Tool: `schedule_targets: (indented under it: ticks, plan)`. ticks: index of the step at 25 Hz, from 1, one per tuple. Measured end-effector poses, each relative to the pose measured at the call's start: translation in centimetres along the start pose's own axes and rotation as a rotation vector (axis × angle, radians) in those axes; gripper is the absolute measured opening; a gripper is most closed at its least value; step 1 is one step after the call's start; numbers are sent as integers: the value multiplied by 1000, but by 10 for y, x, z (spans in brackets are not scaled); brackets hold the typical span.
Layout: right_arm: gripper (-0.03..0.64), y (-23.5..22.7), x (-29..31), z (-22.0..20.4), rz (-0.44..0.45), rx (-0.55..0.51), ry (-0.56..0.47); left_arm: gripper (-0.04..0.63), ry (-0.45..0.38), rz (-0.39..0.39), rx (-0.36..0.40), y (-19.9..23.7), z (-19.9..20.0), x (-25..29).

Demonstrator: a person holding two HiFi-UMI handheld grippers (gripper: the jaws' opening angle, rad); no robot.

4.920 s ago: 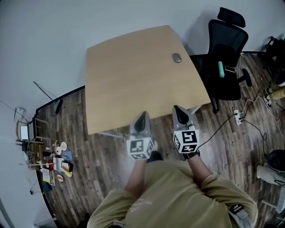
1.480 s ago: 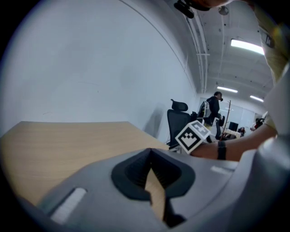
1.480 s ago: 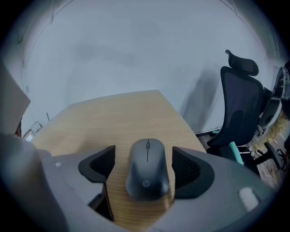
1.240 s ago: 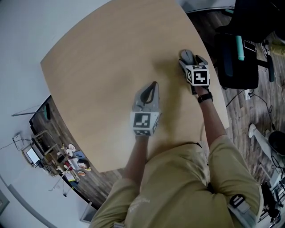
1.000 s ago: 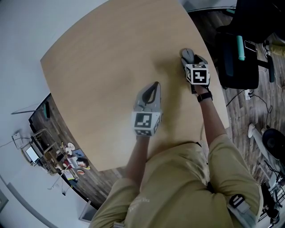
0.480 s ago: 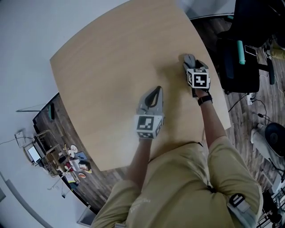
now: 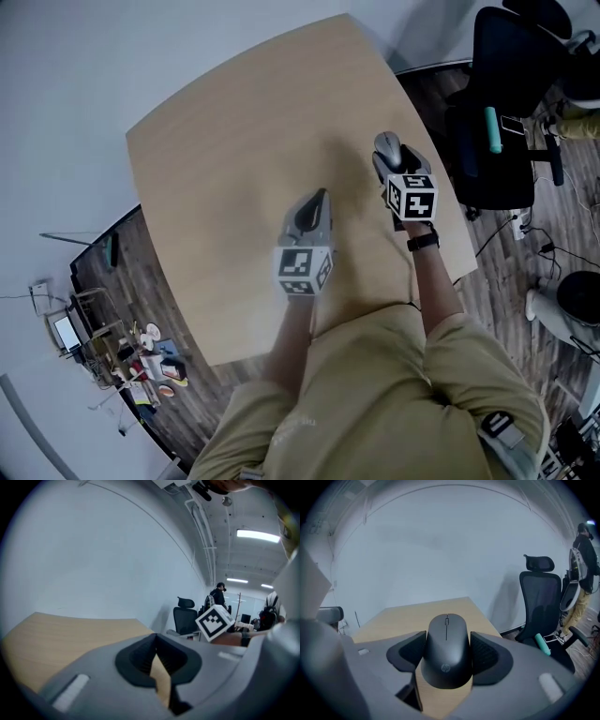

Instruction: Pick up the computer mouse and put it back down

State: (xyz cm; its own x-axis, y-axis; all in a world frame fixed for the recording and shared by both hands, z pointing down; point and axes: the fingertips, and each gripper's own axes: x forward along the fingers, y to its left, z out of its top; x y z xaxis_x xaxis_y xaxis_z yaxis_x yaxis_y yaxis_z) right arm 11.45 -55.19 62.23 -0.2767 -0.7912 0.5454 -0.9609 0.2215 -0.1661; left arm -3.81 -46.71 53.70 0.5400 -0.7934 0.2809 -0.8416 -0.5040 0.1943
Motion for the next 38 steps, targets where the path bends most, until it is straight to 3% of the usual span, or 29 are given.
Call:
schedule_targets:
  ticks: [17,24,31,38]
  plan:
    - [299,148,-193,92,160,-134,-413,2,-253,144,66,-11,93,-145]
    - [299,178,-260,106,142,-122,-555,2,-353,233,101,-10,118,-207]
    - [299,225,-310,102,196,-142,-625,2,-391,273,107,-10,117,-260]
    - [299,243,-316,91,240,-155,-616,0,-380,316,88,-11,112,-280]
